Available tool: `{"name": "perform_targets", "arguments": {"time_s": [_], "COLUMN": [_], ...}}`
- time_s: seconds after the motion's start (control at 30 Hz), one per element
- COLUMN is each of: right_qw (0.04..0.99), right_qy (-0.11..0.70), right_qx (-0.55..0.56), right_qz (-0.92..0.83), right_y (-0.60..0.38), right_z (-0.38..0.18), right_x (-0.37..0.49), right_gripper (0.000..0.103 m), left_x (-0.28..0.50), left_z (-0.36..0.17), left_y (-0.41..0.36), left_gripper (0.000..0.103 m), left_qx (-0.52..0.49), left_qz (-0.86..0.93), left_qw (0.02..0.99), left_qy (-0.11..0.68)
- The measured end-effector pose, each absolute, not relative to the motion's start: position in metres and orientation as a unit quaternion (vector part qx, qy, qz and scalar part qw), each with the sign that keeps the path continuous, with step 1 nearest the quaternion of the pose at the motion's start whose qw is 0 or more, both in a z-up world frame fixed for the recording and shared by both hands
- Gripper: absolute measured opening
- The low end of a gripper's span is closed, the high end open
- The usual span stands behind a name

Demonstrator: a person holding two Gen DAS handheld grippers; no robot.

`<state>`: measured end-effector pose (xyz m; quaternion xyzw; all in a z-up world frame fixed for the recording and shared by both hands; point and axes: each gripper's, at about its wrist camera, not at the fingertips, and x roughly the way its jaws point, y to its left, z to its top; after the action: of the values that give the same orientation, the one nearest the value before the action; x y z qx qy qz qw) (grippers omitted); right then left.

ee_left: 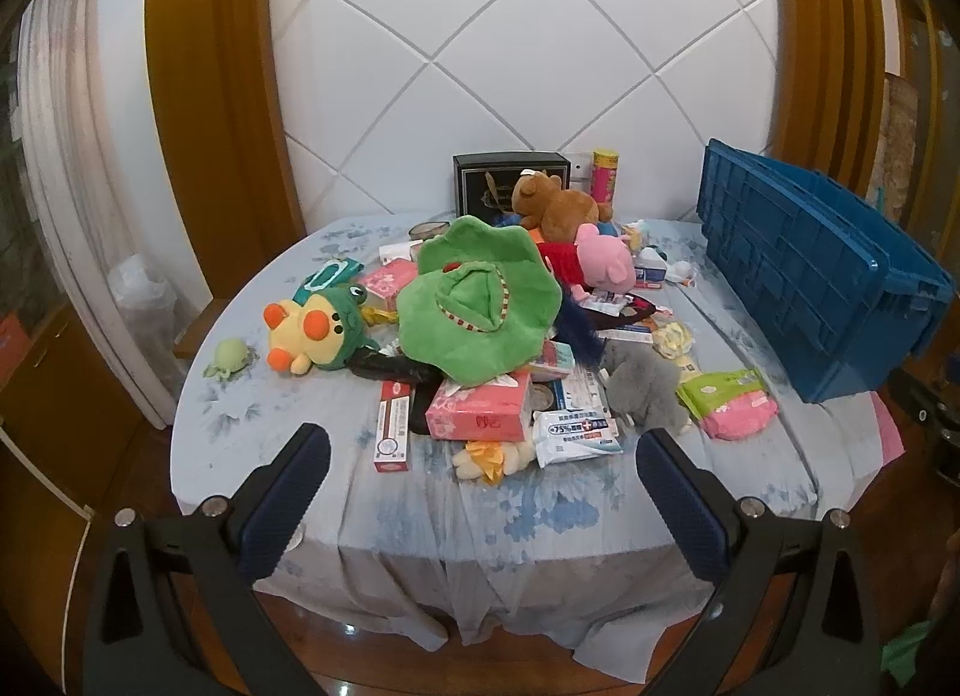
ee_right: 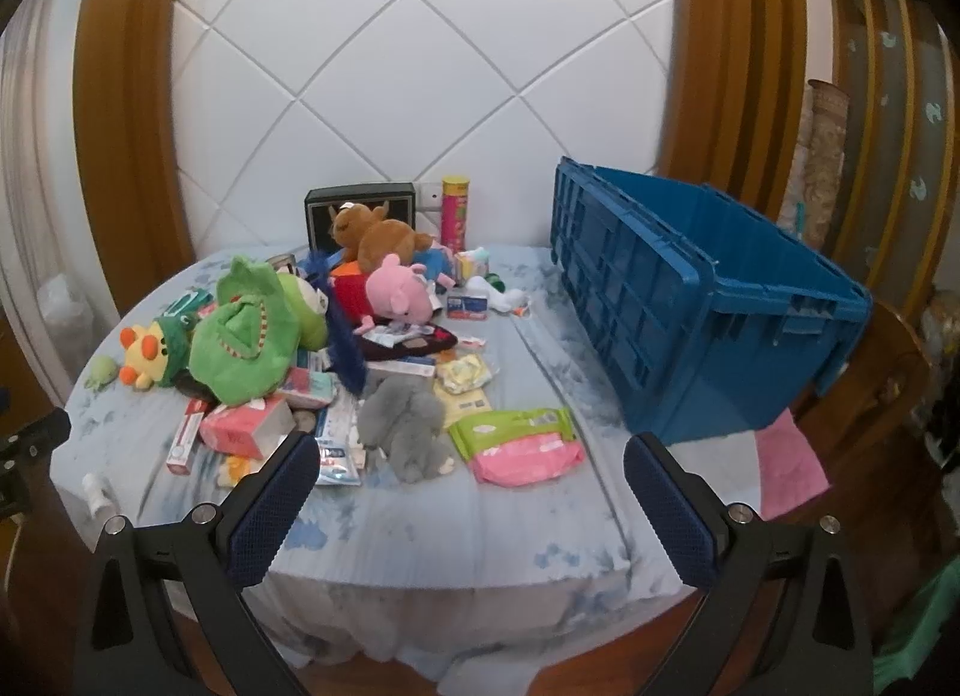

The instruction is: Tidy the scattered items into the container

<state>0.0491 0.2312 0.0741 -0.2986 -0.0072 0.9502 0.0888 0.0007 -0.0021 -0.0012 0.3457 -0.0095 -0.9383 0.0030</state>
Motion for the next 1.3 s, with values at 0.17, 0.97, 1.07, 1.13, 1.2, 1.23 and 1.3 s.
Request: {"name": "perform_targets", "arguments": {"time_s": [0.17,0.97,1.07,1.13,1.2,1.23,1.3], "right_qw": [0.087,0.073,0.072,0.072,0.072,0.071,0.070], "right_qy": [-0.009,-0.019,-0.019,-0.020,-0.020,-0.020,-0.020], "right_qx": [-0.299,-0.310,-0.312,-0.313,-0.314,-0.314,-0.316], "right_qz": [0.950,0.948,0.947,0.947,0.947,0.946,0.946], "right_y": [0.230,0.213,0.212,0.211,0.211,0.211,0.211], "right_z": [0.074,0.072,0.072,0.073,0.073,0.073,0.072], "right_x": [0.049,0.042,0.041,0.040,0.038,0.037,0.035], "right_gripper": [0.103,0.103,0.103,0.103,0.103,0.103,0.103], "left_x": [0.000,0.006,0.004,0.003,0.003,0.002,0.000], "left_z": [-0.002,-0.007,-0.008,-0.009,-0.009,-0.009,-0.010], "left_y": [-0.006,-0.016,-0.017,-0.017,-0.018,-0.018,-0.017], "left_gripper": [0.103,0.103,0.103,0.103,0.103,0.103,0.103], "left_qx": [0.350,0.348,0.349,0.350,0.351,0.352,0.354], "left_qz": [-0.937,-0.937,-0.937,-0.936,-0.936,-0.936,-0.935], "left_qw": [0.004,0.017,0.016,0.016,0.017,0.017,0.019], "left_qy": [-0.007,-0.014,-0.014,-0.014,-0.014,-0.014,-0.014]}}
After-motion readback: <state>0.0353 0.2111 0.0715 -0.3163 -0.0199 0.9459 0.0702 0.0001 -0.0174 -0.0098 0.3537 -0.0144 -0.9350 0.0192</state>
